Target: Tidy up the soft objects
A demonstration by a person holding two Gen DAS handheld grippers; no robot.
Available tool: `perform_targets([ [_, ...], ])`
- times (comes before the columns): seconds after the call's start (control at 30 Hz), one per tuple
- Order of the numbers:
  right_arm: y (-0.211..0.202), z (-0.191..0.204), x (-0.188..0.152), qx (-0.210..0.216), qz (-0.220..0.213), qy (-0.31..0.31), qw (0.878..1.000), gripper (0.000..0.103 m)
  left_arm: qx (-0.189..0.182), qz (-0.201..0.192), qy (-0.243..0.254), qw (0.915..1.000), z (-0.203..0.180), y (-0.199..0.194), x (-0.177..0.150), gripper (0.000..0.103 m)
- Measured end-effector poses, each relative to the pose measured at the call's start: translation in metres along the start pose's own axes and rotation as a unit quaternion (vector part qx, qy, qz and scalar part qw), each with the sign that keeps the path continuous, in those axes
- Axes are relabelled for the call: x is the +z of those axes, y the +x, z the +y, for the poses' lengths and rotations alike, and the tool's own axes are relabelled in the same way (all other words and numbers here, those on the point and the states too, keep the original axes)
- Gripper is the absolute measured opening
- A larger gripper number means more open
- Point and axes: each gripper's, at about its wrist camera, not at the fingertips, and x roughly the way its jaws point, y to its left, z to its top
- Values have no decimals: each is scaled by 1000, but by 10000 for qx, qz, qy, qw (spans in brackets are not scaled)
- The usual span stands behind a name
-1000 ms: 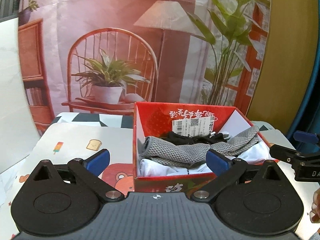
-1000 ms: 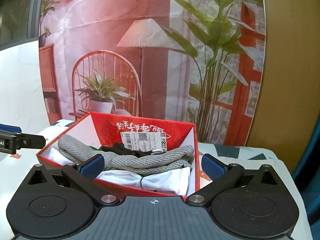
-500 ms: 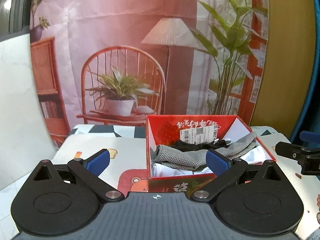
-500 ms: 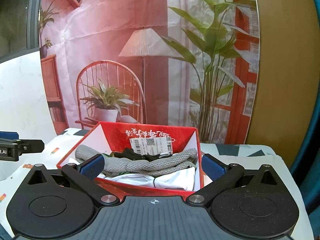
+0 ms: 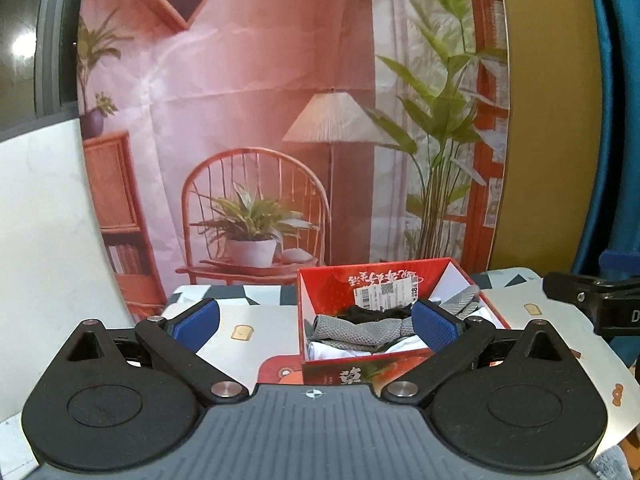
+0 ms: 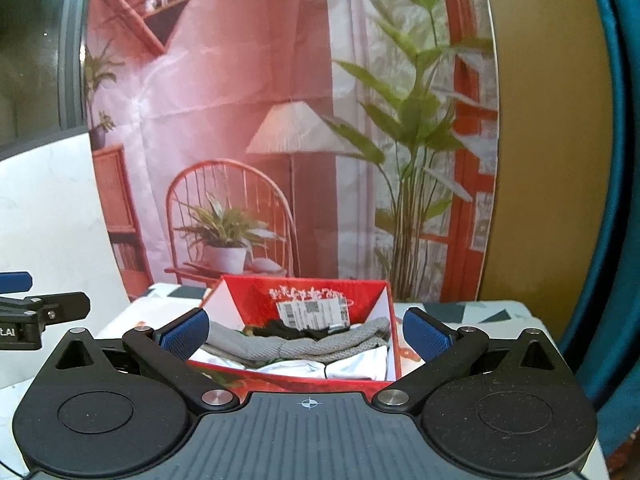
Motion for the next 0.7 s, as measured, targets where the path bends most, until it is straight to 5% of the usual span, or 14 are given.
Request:
perform_targets([
  [0.37,-84,-1,-2,-139,-464,24,9988,103,163,-228,-156,9995,-6,-62,-6,103],
  [0.7,-98,-5,-16,-81,-443,208,9988,103,230,-298,-104,9992,-10,-79,-11,103],
])
